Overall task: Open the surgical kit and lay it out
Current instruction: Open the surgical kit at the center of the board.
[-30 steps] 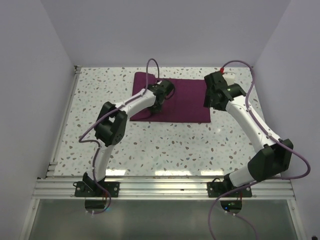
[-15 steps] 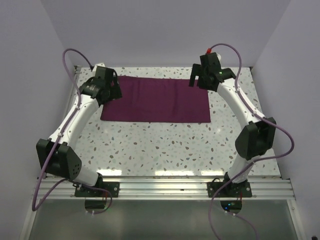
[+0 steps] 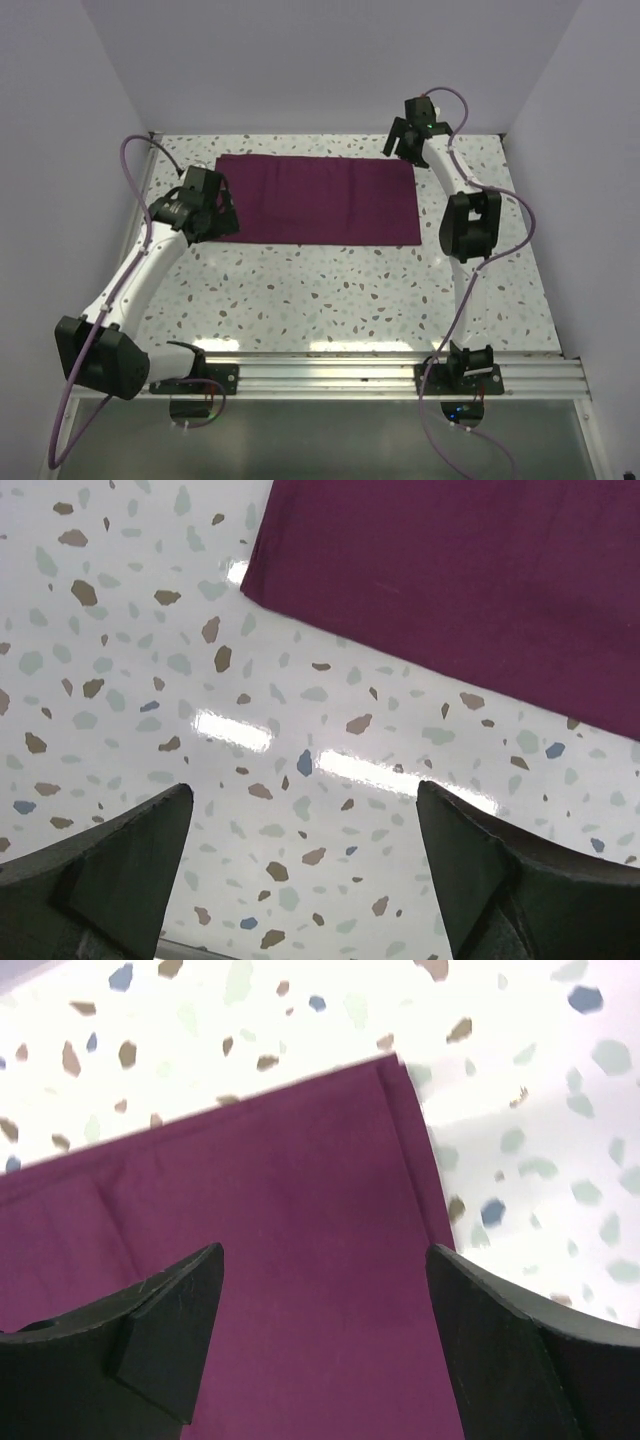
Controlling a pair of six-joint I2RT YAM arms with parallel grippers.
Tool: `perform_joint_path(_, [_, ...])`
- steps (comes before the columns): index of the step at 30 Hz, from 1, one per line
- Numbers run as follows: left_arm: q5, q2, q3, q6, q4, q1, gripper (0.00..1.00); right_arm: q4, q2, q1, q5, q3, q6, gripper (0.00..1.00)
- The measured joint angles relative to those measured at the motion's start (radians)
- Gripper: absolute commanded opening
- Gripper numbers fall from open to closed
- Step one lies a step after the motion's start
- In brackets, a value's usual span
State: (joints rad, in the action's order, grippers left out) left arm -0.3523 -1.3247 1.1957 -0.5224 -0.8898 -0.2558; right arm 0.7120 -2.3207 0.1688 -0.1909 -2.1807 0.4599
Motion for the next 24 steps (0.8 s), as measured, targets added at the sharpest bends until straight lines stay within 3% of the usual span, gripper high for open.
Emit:
perform_joint_path(4, [0.021,0.098,-0.042,-0.028,-0.037,0.0,0.96,-0.021,-0.157,-0.016,0.013,-0.147,0.006,0.85])
perform_joint_path(8, [0.032,0.126,-0.066,-0.058,-0.069,0.0,0.95,-0.051,-0.241,-0.028,0.029,-0.177,0.015,0.85])
perform_joint_path(19, [0.044,0.164,-0.104,-0.119,-0.104,0.0,0.94,-0.137,-0.317,-0.047,0.047,-0.238,0.016,0.78])
perform_joint_path(24, [0.054,0.159,-0.111,-0.125,-0.104,0.0,0.94,-0.154,-0.344,-0.047,0.045,-0.27,0.011,0.57])
